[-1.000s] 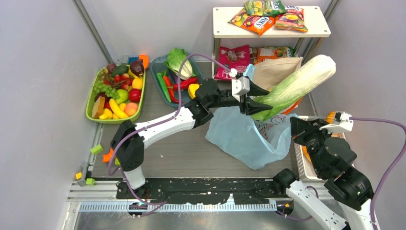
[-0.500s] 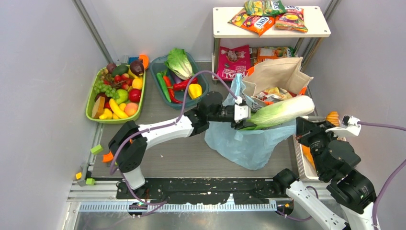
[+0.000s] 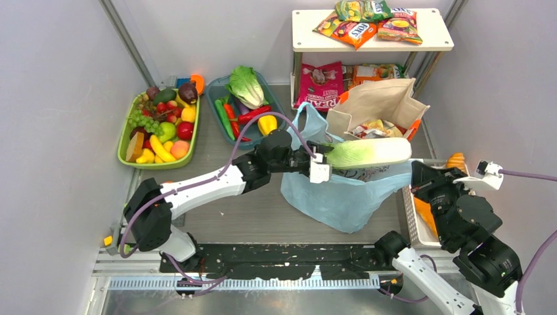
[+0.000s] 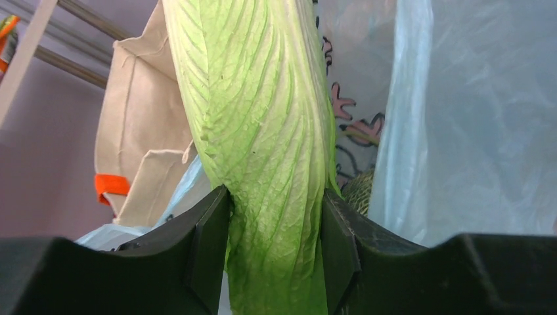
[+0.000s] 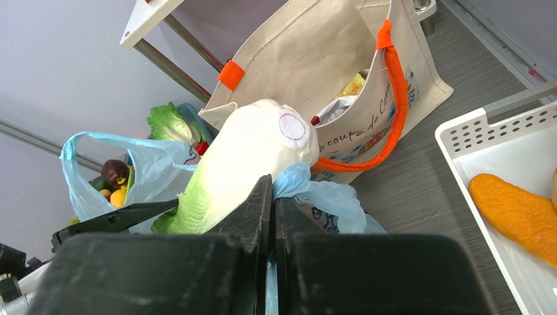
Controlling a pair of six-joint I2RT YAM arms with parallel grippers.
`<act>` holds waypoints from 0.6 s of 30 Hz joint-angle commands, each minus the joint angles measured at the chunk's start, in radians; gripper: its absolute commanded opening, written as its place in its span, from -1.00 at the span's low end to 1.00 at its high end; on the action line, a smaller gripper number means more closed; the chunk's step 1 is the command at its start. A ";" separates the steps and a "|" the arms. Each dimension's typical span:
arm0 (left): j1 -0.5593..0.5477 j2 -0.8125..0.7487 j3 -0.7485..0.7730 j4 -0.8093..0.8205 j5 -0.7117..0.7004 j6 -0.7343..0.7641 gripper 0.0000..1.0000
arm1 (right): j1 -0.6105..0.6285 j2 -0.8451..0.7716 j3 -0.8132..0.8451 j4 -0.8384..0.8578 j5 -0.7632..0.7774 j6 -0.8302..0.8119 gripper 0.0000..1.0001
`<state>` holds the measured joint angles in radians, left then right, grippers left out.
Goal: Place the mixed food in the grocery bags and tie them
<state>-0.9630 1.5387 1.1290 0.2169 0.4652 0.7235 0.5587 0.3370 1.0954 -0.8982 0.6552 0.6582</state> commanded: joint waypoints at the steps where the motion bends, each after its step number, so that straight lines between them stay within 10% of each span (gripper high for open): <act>1: 0.000 -0.080 -0.013 -0.079 -0.074 0.220 -1.00 | -0.004 -0.007 0.035 0.009 0.036 -0.008 -0.90; 18: 0.000 -0.132 0.003 -0.326 -0.126 0.424 -1.00 | -0.005 0.076 0.070 0.045 -0.163 -0.120 -0.90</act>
<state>-0.9630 1.4464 1.0733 -0.0528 0.3622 1.1030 0.5587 0.3580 1.1114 -0.9138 0.5755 0.5991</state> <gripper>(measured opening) 0.486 0.067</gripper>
